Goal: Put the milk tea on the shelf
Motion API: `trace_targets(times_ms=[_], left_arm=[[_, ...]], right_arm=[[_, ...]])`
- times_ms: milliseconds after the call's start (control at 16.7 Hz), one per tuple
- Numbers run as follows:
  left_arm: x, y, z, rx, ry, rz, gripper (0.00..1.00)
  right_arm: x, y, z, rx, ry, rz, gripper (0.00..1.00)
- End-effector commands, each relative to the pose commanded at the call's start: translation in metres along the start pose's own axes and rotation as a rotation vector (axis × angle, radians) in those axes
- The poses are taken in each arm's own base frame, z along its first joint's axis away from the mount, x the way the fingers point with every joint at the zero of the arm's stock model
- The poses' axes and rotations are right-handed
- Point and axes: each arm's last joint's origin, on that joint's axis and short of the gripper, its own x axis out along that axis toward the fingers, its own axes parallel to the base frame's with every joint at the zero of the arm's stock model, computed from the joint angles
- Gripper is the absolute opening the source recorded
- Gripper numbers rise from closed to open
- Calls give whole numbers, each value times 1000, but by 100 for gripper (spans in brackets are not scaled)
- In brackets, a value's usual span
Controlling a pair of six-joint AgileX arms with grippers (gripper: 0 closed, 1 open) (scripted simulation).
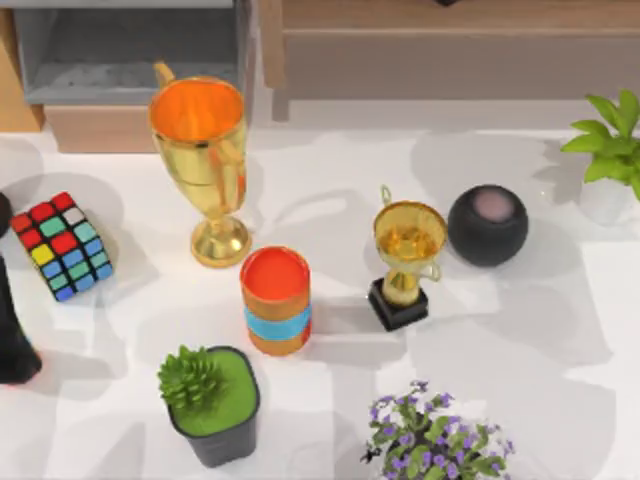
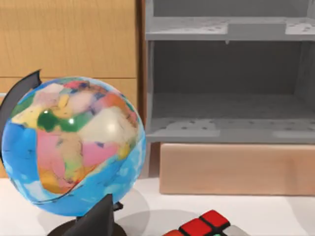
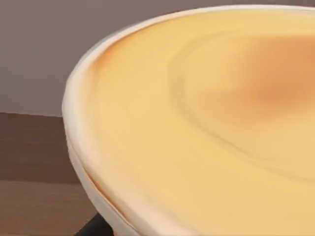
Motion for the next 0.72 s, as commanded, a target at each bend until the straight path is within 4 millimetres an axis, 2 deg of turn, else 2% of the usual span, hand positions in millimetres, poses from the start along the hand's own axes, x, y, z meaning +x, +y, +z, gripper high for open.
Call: trace_targets(times_ms=[180,360,540,720], left_arm=[[0,0,0,0,0,0,100],[0,0,0,0,0,0,100],[0,0,0,0,0,0,100],[0,0,0,0,0,0,100]], right_arm=[[28,37,25,33,35,11,0],[47,78,44,58,96,19,0],[58,115,59,69,162,21,0],[63,142,72,71,208,13,0]])
